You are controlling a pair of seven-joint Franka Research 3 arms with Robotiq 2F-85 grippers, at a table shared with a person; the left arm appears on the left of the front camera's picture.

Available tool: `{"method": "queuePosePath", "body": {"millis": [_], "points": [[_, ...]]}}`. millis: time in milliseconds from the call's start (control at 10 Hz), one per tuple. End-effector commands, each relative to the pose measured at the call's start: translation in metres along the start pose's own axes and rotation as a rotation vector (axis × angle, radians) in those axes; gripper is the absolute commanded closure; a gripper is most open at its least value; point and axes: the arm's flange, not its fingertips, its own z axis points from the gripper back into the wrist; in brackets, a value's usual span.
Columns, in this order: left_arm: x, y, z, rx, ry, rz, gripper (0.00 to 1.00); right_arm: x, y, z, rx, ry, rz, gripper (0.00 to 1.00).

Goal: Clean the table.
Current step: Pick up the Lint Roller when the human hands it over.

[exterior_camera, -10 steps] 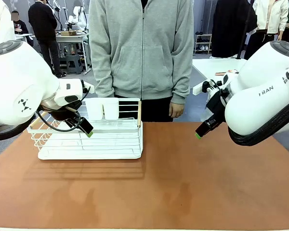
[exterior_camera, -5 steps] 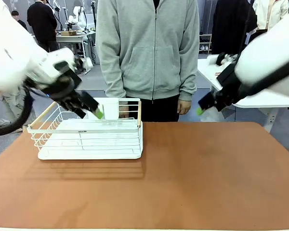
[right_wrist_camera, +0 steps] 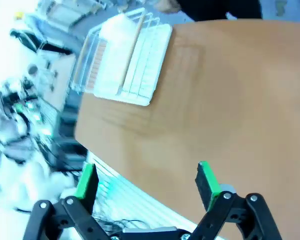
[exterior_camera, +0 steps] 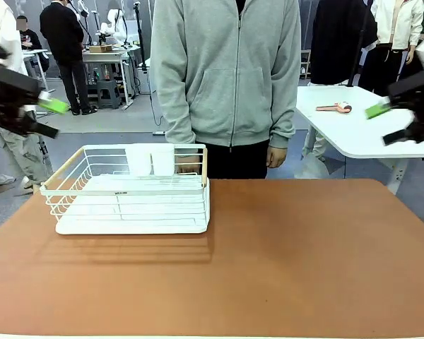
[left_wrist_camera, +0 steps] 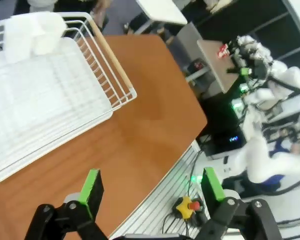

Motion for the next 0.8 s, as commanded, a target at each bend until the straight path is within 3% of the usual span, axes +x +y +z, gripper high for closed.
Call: {"method": "queuePosePath", "body": {"millis": [0,200,400,500,700], "points": [[-0.06,0.015,0.035,-0.007,-0.103,0.067,0.0,0.004,-0.042,0.044,0.045,-0.031,-0.121,0.0],[-0.094,0.03,0.091,-0.062,-0.204,0.156,0.0,-0.006,-0.086,0.098,0.088,-0.098,-0.21,0.0],[-0.109,0.052,0.12,-0.138,-0.115,0.207,0.0,-0.01,-0.117,0.12,0.124,-0.131,-0.261,0.0],[-0.117,0.067,0.139,-0.226,-0.133,0.232,0.0,-0.012,-0.13,0.127,0.129,-0.147,-0.292,0.0],[-0.116,0.081,0.144,-0.223,-0.129,0.251,0.0,-0.013,-0.139,0.127,0.123,-0.149,-0.309,0.0]]}}
